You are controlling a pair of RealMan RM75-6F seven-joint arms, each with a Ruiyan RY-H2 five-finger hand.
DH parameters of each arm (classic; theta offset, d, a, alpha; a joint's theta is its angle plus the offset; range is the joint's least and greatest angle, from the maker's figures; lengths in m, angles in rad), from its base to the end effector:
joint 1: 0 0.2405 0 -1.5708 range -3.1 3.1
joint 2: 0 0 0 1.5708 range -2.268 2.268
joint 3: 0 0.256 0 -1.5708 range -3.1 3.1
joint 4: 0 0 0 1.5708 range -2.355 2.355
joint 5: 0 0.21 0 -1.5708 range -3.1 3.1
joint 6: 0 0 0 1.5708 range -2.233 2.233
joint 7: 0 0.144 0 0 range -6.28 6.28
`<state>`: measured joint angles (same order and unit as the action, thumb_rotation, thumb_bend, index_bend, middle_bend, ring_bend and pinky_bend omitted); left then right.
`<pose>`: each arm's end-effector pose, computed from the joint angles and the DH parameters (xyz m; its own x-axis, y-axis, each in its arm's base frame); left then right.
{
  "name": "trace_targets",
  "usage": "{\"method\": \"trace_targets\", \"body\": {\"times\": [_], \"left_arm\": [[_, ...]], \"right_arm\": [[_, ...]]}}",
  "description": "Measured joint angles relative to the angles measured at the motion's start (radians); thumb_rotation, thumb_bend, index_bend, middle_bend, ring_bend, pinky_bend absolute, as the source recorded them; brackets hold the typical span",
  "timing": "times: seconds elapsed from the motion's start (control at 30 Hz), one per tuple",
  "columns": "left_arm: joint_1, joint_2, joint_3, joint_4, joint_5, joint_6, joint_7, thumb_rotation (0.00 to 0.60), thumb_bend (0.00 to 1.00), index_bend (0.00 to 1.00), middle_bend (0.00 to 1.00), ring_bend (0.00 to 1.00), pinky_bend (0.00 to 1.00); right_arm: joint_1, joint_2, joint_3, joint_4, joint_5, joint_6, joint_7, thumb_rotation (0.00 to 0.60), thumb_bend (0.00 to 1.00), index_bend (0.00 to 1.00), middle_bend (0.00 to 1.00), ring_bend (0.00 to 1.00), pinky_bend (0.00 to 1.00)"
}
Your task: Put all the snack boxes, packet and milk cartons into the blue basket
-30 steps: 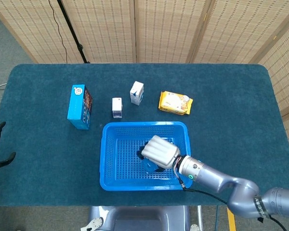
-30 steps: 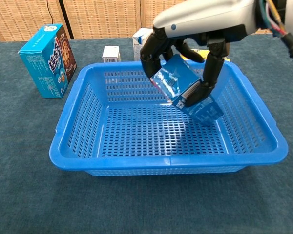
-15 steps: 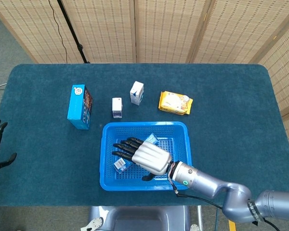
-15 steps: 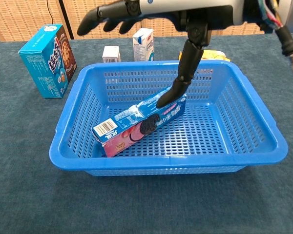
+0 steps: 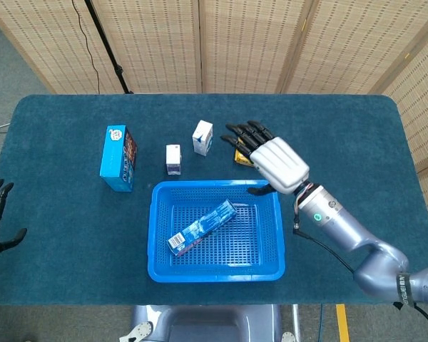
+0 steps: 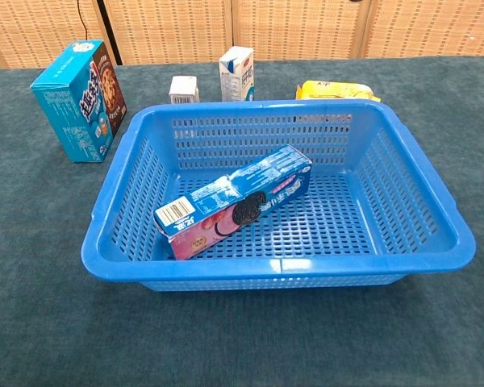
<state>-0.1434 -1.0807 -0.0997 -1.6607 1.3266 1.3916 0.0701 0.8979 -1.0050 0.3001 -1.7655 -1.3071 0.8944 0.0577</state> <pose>-0.3158 0.2077 0.1704 0.4208 0.0312 0.9066 0.9014 0.0983 -0.4217 -0.0540 -0.3762 0.1470 0.3690 -0.0965 0.9244 -0.7578 -0.6071 0.2392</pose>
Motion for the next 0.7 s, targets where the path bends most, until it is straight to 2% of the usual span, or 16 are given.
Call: {"method": "trace_targets", "body": {"times": [0.13,0.27,0.53,0.7], "left_arm": [[0.001,-0.002,0.002,-0.009,0.007,0.007,0.011,0.6,0.24,0.0,0.0,0.0,0.0],[0.002,-0.004,0.002,-0.015,0.011,0.013,0.02,0.6,0.24,0.0,0.0,0.0,0.0],[-0.001,-0.005,-0.008,-0.005,-0.019,0.002,0.016,0.6,0.24,0.0,0.0,0.0,0.0],[-0.007,-0.006,-0.018,0.004,-0.048,-0.017,0.015,0.6,0.24,0.0,0.0,0.0,0.0]], "right_arm": [[0.013,0.011,0.014,0.074,0.126,-0.106,0.051,0.6,0.0,0.0,0.0,0.0,0.0],[0.045,-0.036,0.021,0.195,0.162,-0.173,0.094,0.6,0.0,0.0,0.0,0.0,0.0],[0.141,-0.233,0.021,0.49,0.231,-0.332,0.154,0.6,0.0,0.0,0.0,0.0,0.0],[0.197,-0.344,0.0,0.614,0.284,-0.419,0.148,0.6,0.0,0.0,0.0,0.0,0.0]]}}
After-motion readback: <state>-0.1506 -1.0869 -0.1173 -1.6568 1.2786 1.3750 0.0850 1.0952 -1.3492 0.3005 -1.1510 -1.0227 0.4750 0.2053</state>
